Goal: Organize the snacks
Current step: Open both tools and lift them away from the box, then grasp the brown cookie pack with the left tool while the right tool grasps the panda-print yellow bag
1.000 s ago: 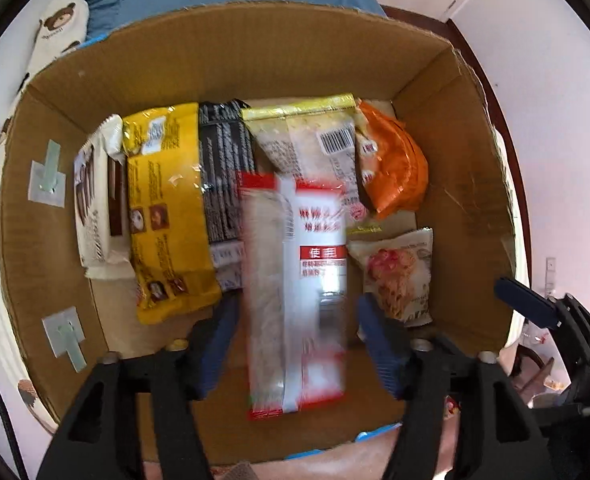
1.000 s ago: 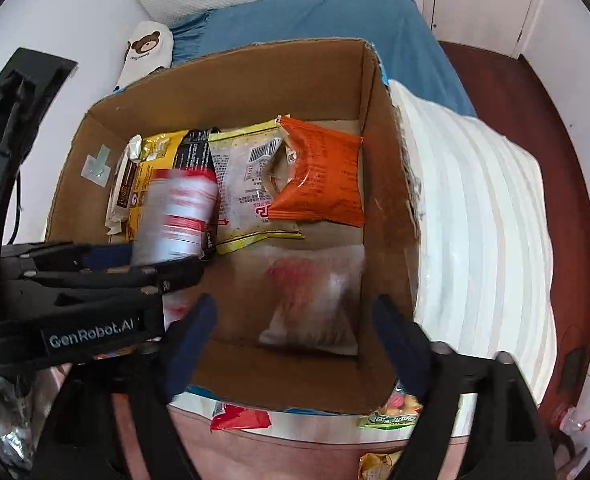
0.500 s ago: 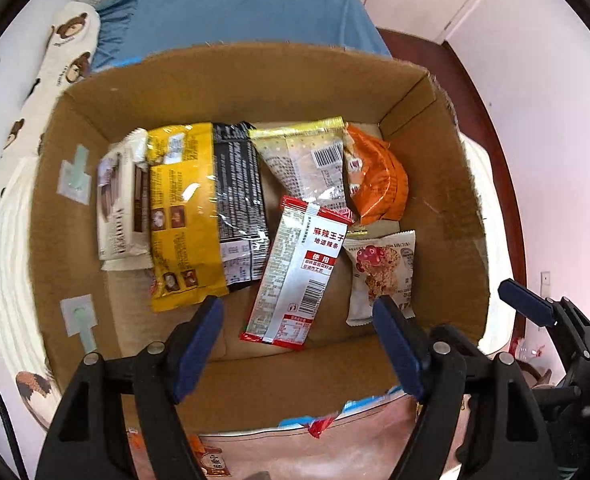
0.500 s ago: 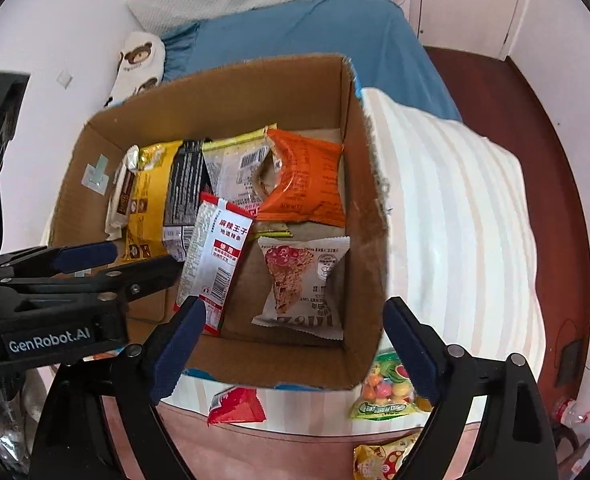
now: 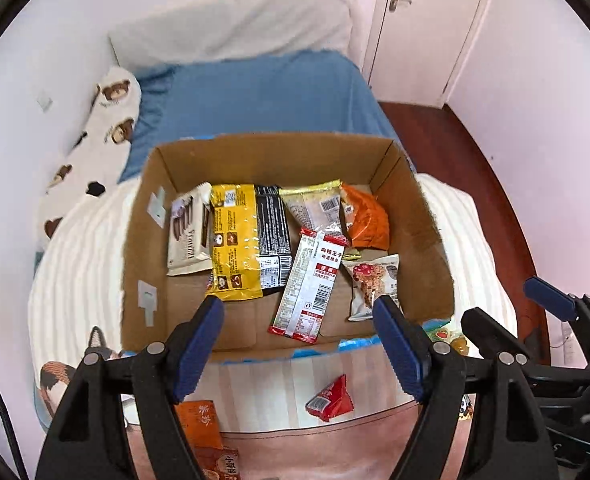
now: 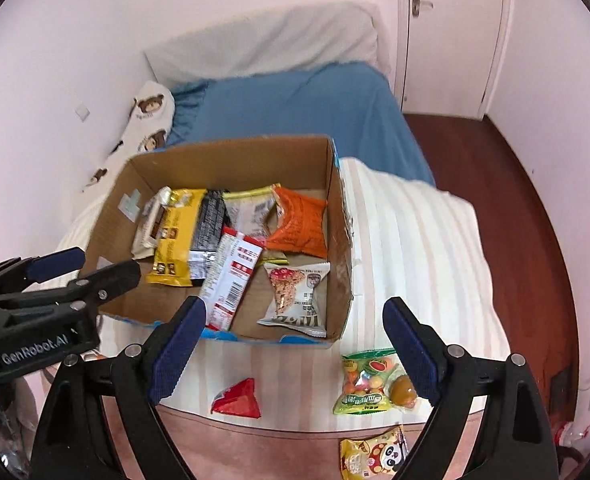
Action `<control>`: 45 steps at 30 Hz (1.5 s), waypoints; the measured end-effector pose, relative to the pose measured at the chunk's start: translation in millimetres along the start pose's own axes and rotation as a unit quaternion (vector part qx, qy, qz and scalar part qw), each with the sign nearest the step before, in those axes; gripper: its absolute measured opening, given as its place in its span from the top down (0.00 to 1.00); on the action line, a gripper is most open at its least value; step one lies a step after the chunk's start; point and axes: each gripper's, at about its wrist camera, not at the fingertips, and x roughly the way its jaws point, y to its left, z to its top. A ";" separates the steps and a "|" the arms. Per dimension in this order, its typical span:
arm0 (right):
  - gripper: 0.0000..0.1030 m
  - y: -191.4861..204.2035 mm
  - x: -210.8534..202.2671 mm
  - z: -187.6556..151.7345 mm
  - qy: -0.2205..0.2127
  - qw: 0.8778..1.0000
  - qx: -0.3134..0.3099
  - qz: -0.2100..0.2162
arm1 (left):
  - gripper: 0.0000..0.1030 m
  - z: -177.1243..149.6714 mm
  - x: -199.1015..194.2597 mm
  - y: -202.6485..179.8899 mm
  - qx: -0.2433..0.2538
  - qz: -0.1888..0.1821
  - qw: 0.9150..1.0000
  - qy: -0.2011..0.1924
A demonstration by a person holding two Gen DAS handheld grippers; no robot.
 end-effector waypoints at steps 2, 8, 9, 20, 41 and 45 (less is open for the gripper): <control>0.10 2.3 -16.1 -5.8 -0.017 1.000 -0.001 0.001 | 0.26 -7.4 -13.3 -1.8 0.001 0.005 1.000 -0.018; 0.10 5.4 -53.2 -20.2 -0.052 0.999 0.008 0.012 | 0.26 -25.9 -45.7 -0.5 -0.004 0.014 0.998 -0.056; 0.10 6.0 -57.6 -22.1 -0.056 0.998 0.010 0.016 | 0.26 -28.8 -50.2 0.3 -0.006 0.013 0.998 -0.062; 0.10 -17.0 -76.9 -60.1 -0.052 0.996 0.057 0.035 | 0.08 -75.9 -59.2 13.9 -0.046 -0.007 0.998 -0.043; 0.12 -159.5 128.4 -233.0 0.200 0.900 0.387 -0.007 | 0.04 -230.9 78.1 68.2 -0.162 0.052 0.968 0.182; 0.30 -135.3 137.3 -224.0 0.201 0.929 0.307 -0.050 | 0.04 -240.5 74.2 86.4 -0.183 0.059 0.964 0.185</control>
